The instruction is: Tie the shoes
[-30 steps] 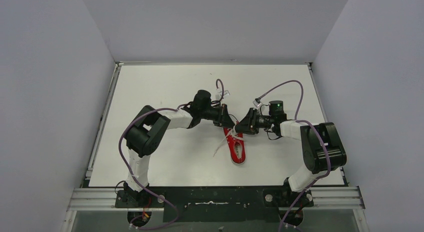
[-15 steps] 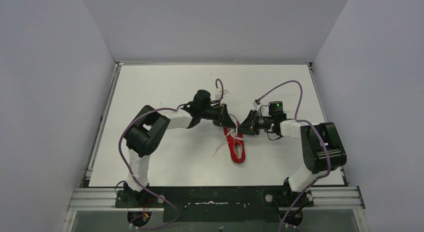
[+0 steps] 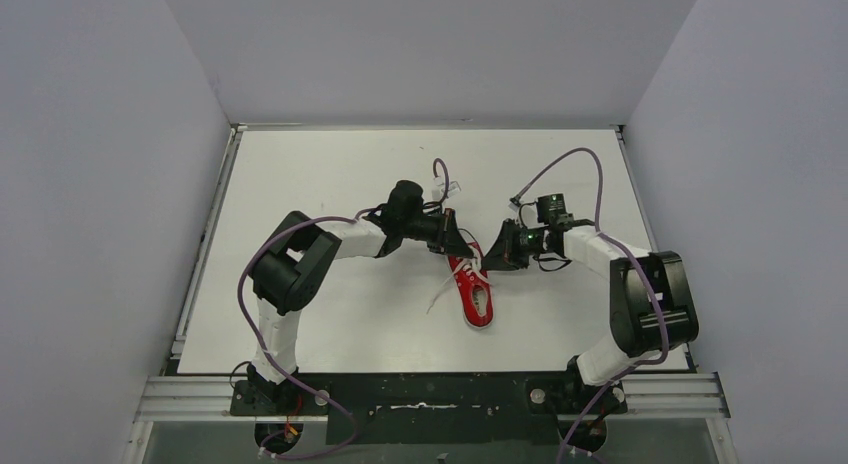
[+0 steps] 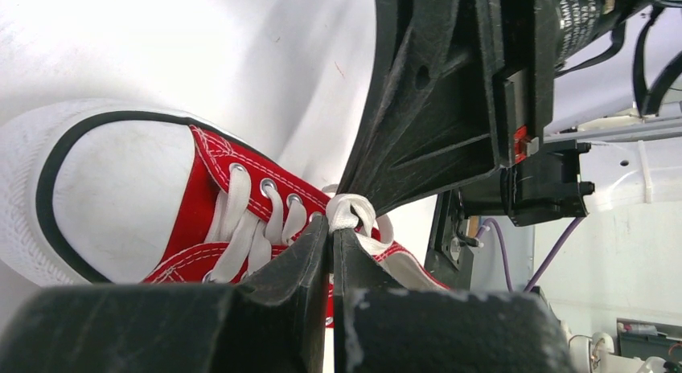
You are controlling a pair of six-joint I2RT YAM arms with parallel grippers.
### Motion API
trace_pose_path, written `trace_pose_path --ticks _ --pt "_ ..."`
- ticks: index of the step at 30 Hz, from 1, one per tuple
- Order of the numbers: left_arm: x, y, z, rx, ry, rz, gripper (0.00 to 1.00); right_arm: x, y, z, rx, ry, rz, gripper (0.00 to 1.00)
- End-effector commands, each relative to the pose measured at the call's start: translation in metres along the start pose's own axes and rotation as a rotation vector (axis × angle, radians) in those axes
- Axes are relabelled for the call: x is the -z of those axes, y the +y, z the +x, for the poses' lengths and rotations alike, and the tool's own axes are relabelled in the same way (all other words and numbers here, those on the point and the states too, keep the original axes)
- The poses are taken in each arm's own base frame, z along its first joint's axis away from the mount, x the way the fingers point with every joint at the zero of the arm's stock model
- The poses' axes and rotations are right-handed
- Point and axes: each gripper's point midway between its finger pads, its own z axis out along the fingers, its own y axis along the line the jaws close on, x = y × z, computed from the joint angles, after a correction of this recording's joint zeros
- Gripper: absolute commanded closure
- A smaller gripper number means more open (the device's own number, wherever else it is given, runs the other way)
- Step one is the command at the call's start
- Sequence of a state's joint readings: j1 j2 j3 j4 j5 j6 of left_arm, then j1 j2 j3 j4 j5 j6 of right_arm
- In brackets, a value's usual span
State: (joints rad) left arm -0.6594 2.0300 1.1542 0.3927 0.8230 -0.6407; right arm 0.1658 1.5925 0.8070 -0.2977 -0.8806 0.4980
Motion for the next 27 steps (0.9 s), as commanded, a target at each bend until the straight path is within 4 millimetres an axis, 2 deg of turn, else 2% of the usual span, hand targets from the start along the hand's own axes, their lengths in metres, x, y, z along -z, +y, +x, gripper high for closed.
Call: trace_pose_path --ticks 1,6,9,13,18,24,27 --pt "0.001 -0.011 -0.011 -0.057 -0.027 0.035 1.0 0.018 0.006 -0.009 0.111 -0.047 0.079 1.0" --pt "0.0 -0.011 -0.009 -0.055 -0.026 0.034 1.0 0.012 0.023 -0.012 0.117 -0.033 -0.045 1.0" --pt "-0.003 -0.009 -0.007 -0.051 -0.024 0.03 1.0 0.009 0.031 -0.016 0.098 -0.047 -0.117 0.88" --pt "-0.007 -0.006 -0.011 -0.034 -0.033 0.033 1.0 0.006 0.035 -0.019 0.086 -0.053 -0.165 0.81" --pt "-0.009 -0.008 -0.015 -0.037 -0.035 0.041 1.0 0.005 0.029 -0.016 0.076 -0.039 -0.154 0.77" --pt "-0.007 -0.009 -0.014 -0.043 -0.035 0.04 1.0 0.022 0.012 -0.029 0.019 -0.117 -0.106 0.74" --pt "-0.006 -0.009 -0.013 -0.041 -0.04 0.041 1.0 0.023 0.008 -0.026 0.025 -0.101 -0.087 0.72"
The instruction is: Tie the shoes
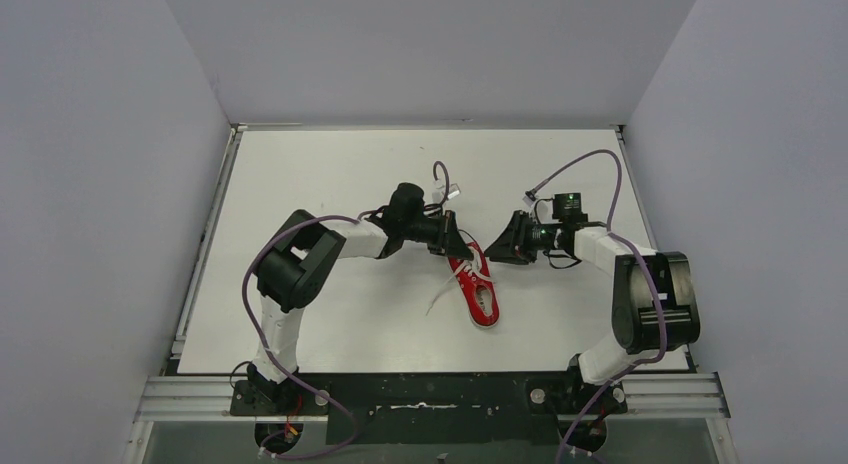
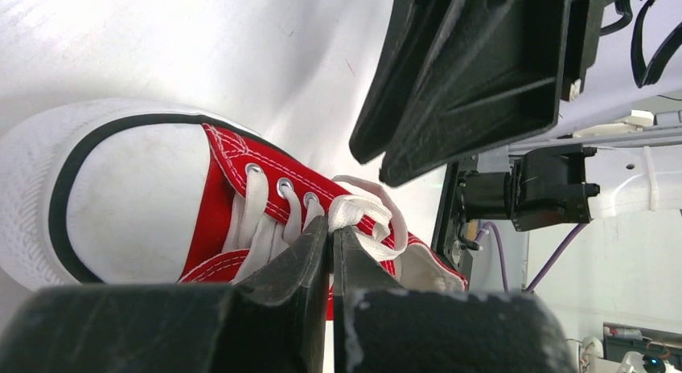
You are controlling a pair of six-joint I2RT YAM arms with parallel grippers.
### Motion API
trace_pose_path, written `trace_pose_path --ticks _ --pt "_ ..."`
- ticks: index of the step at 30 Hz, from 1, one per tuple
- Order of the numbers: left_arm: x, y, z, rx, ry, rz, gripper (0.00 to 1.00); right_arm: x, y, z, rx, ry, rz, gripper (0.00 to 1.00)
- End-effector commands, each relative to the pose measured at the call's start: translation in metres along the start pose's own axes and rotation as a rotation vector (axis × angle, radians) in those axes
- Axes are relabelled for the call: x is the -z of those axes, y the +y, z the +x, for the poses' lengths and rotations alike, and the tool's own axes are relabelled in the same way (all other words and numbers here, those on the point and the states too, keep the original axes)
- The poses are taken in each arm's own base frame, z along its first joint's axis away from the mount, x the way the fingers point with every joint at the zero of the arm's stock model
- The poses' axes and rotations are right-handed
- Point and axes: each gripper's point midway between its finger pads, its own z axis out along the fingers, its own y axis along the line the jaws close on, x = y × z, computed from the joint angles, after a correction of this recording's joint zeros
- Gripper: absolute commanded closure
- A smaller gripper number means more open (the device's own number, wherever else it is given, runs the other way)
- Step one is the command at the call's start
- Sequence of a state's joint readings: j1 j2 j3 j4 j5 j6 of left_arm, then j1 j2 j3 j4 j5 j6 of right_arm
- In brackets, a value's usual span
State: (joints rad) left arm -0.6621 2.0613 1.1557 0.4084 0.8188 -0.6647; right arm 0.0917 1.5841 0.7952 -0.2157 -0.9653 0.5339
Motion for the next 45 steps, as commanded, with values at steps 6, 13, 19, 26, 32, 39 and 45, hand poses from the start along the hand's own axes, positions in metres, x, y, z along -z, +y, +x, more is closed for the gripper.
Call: trace_pose_path --ticks 6,13,19,26,32,39,45 --pt "0.0 -0.022 -0.02 -0.07 -0.061 0.068 1.0 0.007 0.015 -0.011 0.042 -0.047 -0.068 0.66" --pt "0.003 -0.022 -0.018 -0.054 -0.06 0.071 0.86 0.005 0.028 -0.008 0.077 -0.045 -0.123 0.59" --pt "0.016 -0.025 -0.021 -0.072 -0.074 0.063 0.57 0.005 0.021 -0.002 0.063 -0.033 -0.093 0.59" --pt "0.015 -0.025 -0.031 -0.102 -0.062 0.041 0.37 0.005 0.017 -0.001 0.051 -0.038 -0.08 0.6" --pt "0.013 -0.021 -0.039 -0.129 -0.056 -0.04 0.37 0.007 0.01 0.0 0.033 -0.038 -0.037 0.64" --pt "0.004 -0.018 -0.038 -0.184 -0.005 -0.093 0.36 0.01 0.0 0.003 0.015 -0.039 -0.016 0.69" --pt "-0.005 -0.02 -0.029 -0.215 0.051 -0.088 0.37 0.015 0.006 0.008 0.036 -0.043 -0.024 0.64"
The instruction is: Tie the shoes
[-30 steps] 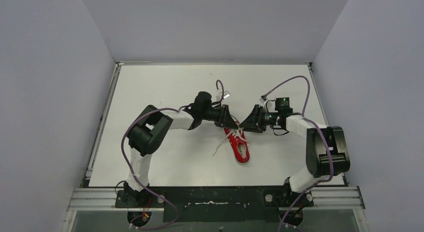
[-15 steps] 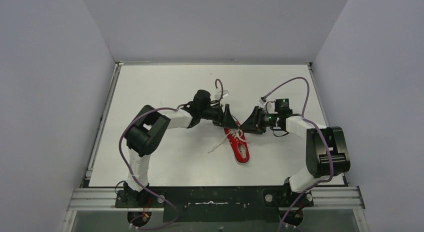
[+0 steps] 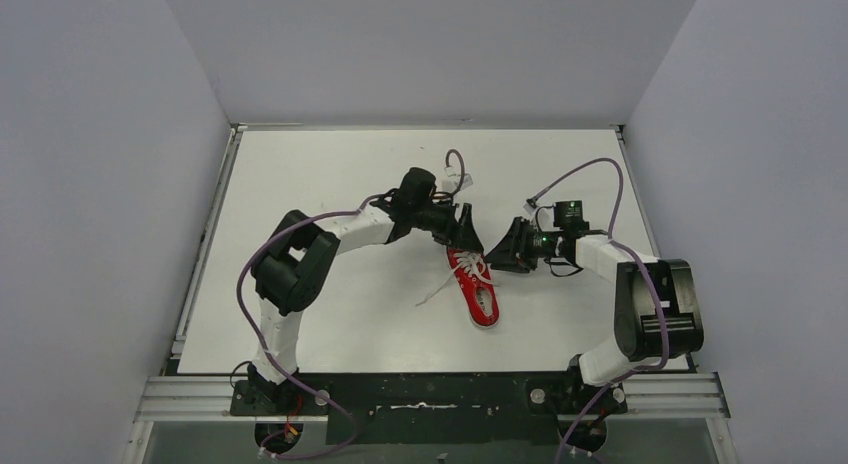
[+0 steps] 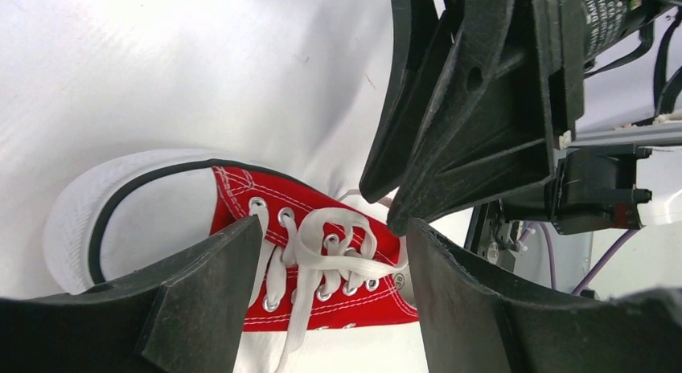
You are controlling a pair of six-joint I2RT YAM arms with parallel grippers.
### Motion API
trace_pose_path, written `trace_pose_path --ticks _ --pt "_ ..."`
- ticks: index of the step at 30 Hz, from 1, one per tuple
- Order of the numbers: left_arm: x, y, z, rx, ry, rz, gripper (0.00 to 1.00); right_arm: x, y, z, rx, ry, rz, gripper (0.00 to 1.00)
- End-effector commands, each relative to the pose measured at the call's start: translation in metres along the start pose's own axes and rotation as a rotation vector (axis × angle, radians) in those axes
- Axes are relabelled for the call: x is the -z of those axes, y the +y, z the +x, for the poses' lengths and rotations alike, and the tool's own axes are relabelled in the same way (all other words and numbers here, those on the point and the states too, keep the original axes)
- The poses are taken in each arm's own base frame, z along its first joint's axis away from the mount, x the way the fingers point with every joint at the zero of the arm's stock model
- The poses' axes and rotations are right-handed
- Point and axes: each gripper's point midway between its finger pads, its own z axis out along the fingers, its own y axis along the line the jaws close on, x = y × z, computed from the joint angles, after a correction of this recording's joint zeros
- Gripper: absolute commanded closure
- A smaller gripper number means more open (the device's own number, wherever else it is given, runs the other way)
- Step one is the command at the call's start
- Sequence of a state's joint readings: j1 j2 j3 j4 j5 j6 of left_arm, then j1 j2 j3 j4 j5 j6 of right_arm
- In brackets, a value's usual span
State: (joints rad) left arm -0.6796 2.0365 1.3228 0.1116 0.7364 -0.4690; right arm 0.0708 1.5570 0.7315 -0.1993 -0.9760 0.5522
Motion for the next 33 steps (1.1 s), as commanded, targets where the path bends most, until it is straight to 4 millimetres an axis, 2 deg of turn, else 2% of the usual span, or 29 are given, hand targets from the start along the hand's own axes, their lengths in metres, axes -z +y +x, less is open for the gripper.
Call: trace_pose_path --ticks 1,9,10,17,21,28,33 --pt "-0.005 -0.012 -0.006 -0.091 0.024 0.011 0.37 0.01 0.015 -0.002 0.09 -0.037 -0.021 0.63" --pt "-0.01 -0.012 -0.005 -0.097 0.048 0.022 0.58 0.006 0.016 0.018 0.257 0.025 0.076 0.58" --pt "-0.01 -0.01 0.0 -0.079 0.07 0.014 0.59 0.004 0.015 0.022 0.27 0.04 0.097 0.58" --pt "-0.006 -0.011 0.002 -0.076 0.08 0.013 0.83 0.003 0.015 0.021 0.348 0.032 0.154 0.6" --pt "0.002 -0.018 -0.006 -0.083 0.05 0.02 0.96 0.004 0.015 0.019 0.382 0.027 0.185 0.63" --pt "0.02 -0.029 -0.03 -0.065 -0.046 0.051 1.0 0.003 0.012 0.024 0.386 0.037 0.191 0.77" --pt "0.029 -0.032 -0.031 -0.047 -0.071 0.058 1.0 0.004 0.007 0.022 0.381 0.03 0.228 0.88"
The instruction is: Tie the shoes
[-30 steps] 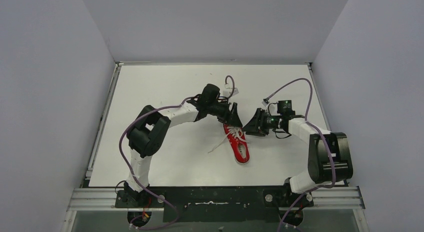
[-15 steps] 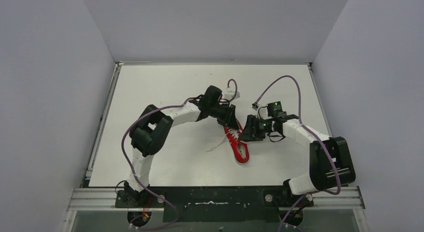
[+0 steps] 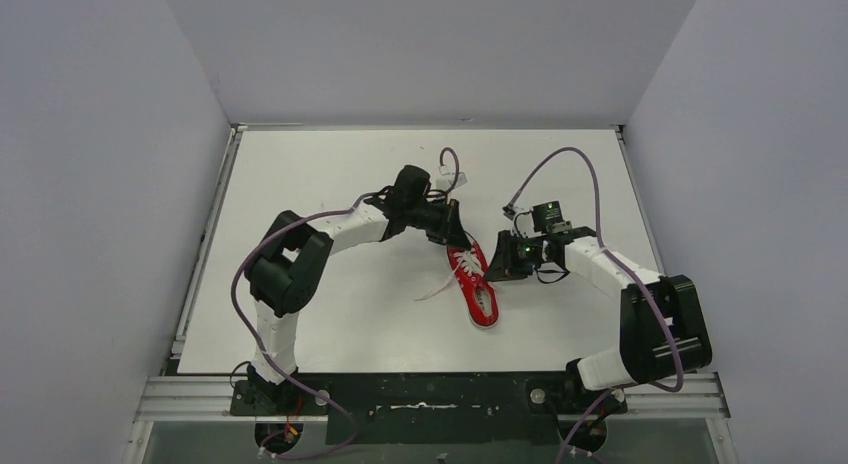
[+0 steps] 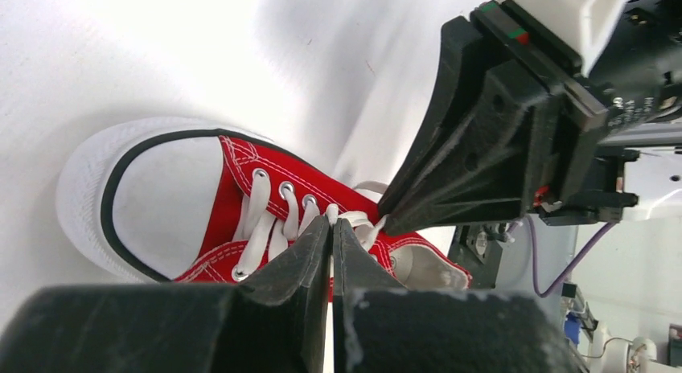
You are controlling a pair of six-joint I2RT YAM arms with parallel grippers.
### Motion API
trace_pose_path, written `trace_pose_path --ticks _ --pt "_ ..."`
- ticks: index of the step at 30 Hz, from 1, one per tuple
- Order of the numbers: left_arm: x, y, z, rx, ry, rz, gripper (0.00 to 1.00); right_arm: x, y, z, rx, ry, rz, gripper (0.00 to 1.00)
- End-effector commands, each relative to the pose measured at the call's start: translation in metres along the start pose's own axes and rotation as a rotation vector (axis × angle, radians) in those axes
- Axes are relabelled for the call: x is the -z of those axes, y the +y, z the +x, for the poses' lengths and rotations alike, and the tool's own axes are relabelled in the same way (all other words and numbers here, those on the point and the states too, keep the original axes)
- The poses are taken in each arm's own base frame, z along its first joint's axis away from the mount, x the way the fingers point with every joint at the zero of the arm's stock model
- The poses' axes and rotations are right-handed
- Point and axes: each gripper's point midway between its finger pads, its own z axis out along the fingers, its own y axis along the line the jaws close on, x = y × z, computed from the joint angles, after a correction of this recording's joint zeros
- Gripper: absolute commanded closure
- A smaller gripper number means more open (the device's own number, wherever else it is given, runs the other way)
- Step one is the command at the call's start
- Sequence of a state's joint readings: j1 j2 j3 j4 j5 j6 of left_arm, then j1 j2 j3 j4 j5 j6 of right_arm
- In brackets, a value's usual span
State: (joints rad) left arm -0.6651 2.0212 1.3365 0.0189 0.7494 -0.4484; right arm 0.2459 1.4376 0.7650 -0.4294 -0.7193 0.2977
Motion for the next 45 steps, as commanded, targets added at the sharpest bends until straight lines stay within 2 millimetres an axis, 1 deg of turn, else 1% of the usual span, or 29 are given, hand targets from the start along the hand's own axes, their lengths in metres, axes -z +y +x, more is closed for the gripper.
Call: trace_pose_path --ticks 1,4,5,6,7,10,11,13,15,20,29,34,42,45 --pt "0.022 -0.035 -0.032 -0.073 -0.109 0.075 1.0 0.01 0.004 -0.018 0.055 -0.067 0.039 0.91" --pt "0.024 -0.034 -0.028 -0.067 -0.109 0.076 1.0 0.01 0.001 -0.019 0.04 -0.065 0.057 0.98" --pt "0.024 -0.033 -0.026 -0.059 -0.107 0.075 1.0 0.009 0.002 -0.02 0.04 -0.064 0.047 0.99" --pt "0.024 -0.032 -0.025 -0.052 -0.106 0.078 1.0 0.01 0.005 -0.02 0.04 -0.065 0.036 0.96" --pt "0.023 -0.033 -0.025 -0.05 -0.108 0.089 1.0 0.011 0.009 -0.022 0.043 -0.068 0.017 0.92" --pt "0.022 -0.035 -0.026 -0.037 -0.121 0.107 1.0 0.017 0.026 -0.029 0.057 -0.093 -0.049 0.68" --pt "0.022 -0.037 -0.027 -0.035 -0.126 0.112 1.0 0.019 0.033 -0.033 0.068 -0.107 -0.077 0.63" --pt "0.022 -0.037 -0.027 -0.032 -0.131 0.119 1.0 0.023 0.043 -0.04 0.092 -0.134 -0.121 0.58" --pt "0.022 -0.038 -0.026 -0.029 -0.132 0.122 1.0 0.021 0.046 -0.045 0.105 -0.141 -0.141 0.56" --pt "0.022 -0.038 -0.026 -0.03 -0.13 0.126 1.0 0.007 0.044 -0.051 0.109 -0.119 -0.178 0.55" --pt "0.021 -0.039 -0.029 -0.027 -0.132 0.132 1.0 -0.004 0.036 -0.052 0.137 -0.085 -0.172 0.54" --pt "0.02 -0.039 -0.03 -0.025 -0.132 0.135 1.0 -0.006 0.036 -0.05 0.133 -0.08 -0.176 0.58" --pt "0.021 -0.038 -0.032 -0.018 -0.14 0.134 1.0 -0.006 0.029 -0.042 0.132 -0.063 -0.141 0.71" --pt "0.022 -0.037 -0.034 -0.015 -0.144 0.135 1.0 -0.005 0.026 -0.043 0.128 -0.07 -0.122 0.76"
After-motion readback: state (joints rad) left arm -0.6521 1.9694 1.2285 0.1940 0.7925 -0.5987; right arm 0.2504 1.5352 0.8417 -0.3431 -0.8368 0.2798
